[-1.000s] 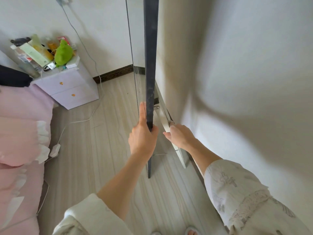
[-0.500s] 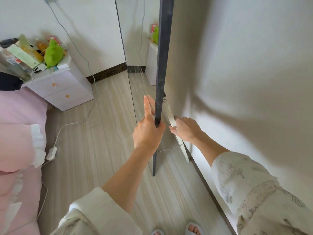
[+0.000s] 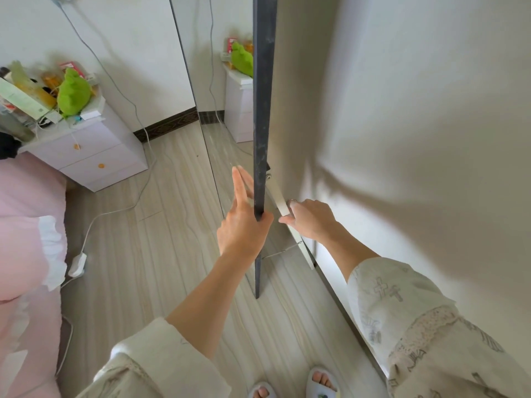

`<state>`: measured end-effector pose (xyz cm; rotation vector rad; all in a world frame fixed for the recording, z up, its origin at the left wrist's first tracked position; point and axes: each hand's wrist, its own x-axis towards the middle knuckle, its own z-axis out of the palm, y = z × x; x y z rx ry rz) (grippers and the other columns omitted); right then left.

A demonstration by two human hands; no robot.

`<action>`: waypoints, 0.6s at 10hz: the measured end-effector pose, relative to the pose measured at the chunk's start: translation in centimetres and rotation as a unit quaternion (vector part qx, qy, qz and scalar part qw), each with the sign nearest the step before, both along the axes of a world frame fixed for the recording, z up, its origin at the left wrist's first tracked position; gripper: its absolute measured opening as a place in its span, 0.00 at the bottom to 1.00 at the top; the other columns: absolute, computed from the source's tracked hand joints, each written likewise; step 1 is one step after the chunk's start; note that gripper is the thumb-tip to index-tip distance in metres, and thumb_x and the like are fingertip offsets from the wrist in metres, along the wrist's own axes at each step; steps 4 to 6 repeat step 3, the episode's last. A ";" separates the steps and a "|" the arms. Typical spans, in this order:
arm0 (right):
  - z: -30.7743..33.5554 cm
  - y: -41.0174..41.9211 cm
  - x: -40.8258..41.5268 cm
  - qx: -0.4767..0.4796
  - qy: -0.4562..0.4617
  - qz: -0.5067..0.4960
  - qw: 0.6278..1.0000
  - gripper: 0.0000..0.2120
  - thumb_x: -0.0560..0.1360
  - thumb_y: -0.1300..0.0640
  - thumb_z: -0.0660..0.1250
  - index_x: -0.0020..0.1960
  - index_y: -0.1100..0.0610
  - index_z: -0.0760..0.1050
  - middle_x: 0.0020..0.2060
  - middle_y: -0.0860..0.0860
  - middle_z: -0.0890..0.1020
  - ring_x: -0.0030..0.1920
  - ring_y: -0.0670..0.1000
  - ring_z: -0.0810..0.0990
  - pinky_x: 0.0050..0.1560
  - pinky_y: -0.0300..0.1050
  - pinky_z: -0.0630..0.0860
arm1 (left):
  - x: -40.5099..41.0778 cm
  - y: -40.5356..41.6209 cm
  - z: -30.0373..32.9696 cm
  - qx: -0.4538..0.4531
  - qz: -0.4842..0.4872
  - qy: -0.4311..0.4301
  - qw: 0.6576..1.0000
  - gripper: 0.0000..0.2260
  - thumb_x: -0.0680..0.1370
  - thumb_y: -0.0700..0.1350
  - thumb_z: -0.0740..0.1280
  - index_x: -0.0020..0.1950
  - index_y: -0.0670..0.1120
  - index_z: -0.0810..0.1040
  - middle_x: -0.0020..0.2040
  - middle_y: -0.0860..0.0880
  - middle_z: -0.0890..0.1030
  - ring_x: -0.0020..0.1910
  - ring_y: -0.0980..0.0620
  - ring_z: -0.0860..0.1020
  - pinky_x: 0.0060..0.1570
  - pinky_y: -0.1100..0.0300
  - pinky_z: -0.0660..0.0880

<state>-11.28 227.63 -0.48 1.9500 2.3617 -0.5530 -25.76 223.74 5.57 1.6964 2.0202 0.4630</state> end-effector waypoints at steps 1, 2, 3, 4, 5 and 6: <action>1.1 -1.3 0.8 -0.086 0.044 -0.049 0.994 0.22 0.78 0.44 0.57 0.66 0.57 0.66 0.53 0.57 0.80 0.53 0.59 0.78 0.49 0.47 0.72 | -0.7 -0.4 0.5 -0.033 -0.013 -0.029 0.999 0.39 0.76 0.49 0.63 0.72 0.58 0.34 0.48 0.54 0.74 0.39 0.48 0.78 0.40 0.49 0.79; 3.1 -3.3 1.8 -0.144 0.082 -0.079 0.983 0.25 0.78 0.44 0.57 0.71 0.54 0.61 0.59 0.56 0.77 0.57 0.58 0.77 0.54 0.48 0.72 | -1.0 -0.8 2.1 -0.102 -0.029 -0.040 0.994 0.28 0.77 0.52 0.62 0.71 0.56 0.48 0.52 0.57 0.68 0.45 0.49 0.76 0.49 0.48 0.77; 5.9 -5.9 2.7 -0.163 0.094 -0.110 0.976 0.22 0.79 0.46 0.57 0.69 0.55 0.64 0.59 0.56 0.78 0.57 0.58 0.76 0.55 0.48 0.72 | -2.1 -1.1 2.7 -0.203 -0.033 0.008 0.979 0.27 0.78 0.56 0.59 0.72 0.48 0.56 0.63 0.49 0.72 0.61 0.45 0.72 0.59 0.48 0.71; 5.9 -5.9 2.7 -0.163 0.094 -0.110 0.976 0.22 0.79 0.46 0.57 0.69 0.55 0.64 0.59 0.56 0.78 0.57 0.58 0.76 0.55 0.48 0.72 | -2.1 -1.1 2.7 -0.203 -0.033 0.008 0.979 0.27 0.78 0.56 0.59 0.72 0.48 0.56 0.63 0.49 0.72 0.61 0.45 0.72 0.59 0.48 0.71; 5.9 -5.9 2.7 -0.163 0.094 -0.110 0.976 0.22 0.79 0.46 0.57 0.69 0.55 0.64 0.59 0.56 0.78 0.57 0.58 0.76 0.55 0.48 0.72 | -2.1 -1.1 2.7 -0.203 -0.033 0.008 0.979 0.27 0.78 0.56 0.59 0.72 0.48 0.56 0.63 0.49 0.72 0.61 0.45 0.72 0.59 0.48 0.71; 5.9 -5.9 2.7 -0.163 0.094 -0.110 0.976 0.22 0.79 0.46 0.57 0.69 0.55 0.64 0.59 0.56 0.78 0.57 0.58 0.76 0.55 0.48 0.72 | -2.1 -1.1 2.7 -0.203 -0.033 0.008 0.979 0.27 0.78 0.56 0.59 0.72 0.48 0.56 0.63 0.49 0.72 0.61 0.45 0.72 0.59 0.48 0.71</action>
